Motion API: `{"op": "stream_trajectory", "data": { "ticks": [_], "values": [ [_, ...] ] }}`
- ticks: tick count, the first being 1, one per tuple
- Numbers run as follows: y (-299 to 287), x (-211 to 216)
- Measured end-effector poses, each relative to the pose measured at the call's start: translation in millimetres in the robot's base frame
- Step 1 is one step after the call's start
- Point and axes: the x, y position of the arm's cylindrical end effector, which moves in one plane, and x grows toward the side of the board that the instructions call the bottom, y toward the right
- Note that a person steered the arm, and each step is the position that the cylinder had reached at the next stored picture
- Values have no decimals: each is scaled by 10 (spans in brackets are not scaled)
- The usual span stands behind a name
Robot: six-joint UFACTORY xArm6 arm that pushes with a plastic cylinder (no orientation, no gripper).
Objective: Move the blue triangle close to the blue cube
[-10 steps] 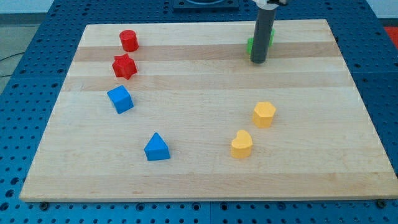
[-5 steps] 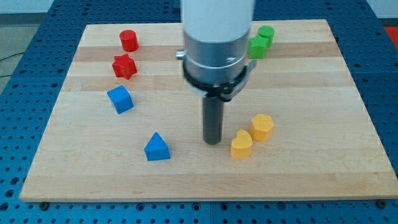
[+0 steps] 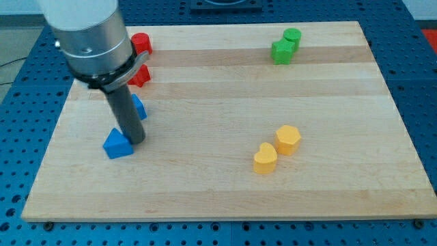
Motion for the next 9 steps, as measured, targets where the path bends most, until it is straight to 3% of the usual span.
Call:
{"op": "stream_trajectory", "data": {
  "ticks": [1, 2, 3, 4, 6, 8, 9],
  "values": [
    [-24, 557],
    [-286, 758],
    [-930, 579],
    [-550, 580],
    [-446, 245],
    [-396, 444],
    [-167, 135]
  ]
}}
